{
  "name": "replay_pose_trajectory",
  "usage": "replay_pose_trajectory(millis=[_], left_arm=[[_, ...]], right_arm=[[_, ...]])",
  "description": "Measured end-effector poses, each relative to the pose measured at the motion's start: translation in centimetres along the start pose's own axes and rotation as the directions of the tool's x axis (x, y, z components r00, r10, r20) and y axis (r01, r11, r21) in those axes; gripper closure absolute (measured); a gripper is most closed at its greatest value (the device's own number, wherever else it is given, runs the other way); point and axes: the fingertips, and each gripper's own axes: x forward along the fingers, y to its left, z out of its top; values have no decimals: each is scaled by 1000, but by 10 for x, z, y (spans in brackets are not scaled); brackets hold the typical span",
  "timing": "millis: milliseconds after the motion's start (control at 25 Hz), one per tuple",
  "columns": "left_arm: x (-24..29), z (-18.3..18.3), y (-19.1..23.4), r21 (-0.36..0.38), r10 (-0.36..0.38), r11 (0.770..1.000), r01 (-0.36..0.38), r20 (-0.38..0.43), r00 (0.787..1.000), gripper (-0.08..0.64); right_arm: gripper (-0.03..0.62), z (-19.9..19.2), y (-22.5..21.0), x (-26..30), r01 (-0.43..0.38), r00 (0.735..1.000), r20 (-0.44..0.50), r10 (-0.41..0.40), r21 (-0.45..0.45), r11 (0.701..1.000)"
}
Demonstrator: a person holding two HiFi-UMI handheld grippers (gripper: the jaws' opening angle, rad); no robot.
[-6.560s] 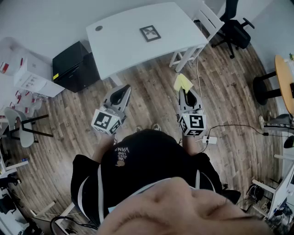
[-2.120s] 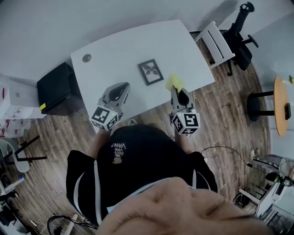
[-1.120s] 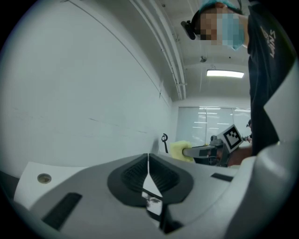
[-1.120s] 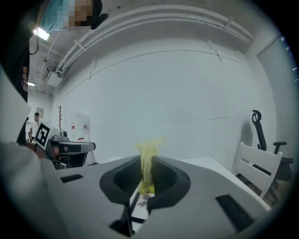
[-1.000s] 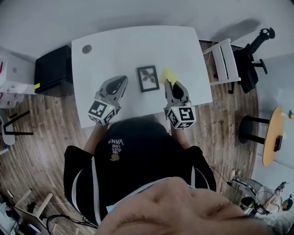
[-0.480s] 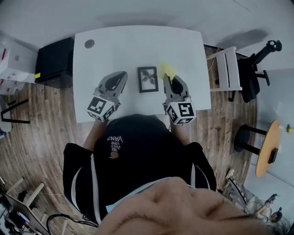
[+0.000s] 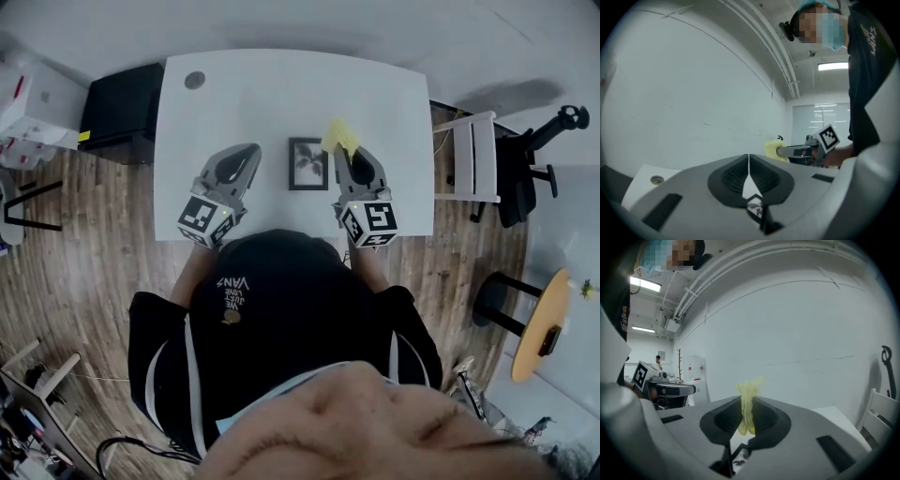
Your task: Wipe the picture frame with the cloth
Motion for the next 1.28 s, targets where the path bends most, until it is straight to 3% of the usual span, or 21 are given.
replay_pose_trajectory(millis=[560,920,1280], left_arm=[[-13,3,-1,24,67,997,-67,-22,998,543],[-14,2,1,17,90,996,-89,-31,995,543],[-11,3,-1,34,62,998,-61,-23,998,543]], right_arm=[[548,-17,3,38,-96,994,-45,95,-19,995],[548,-50,8,52,-118,985,-128,112,-37,992],[549,-99,9,55,-114,966,-233,109,-9,993]])
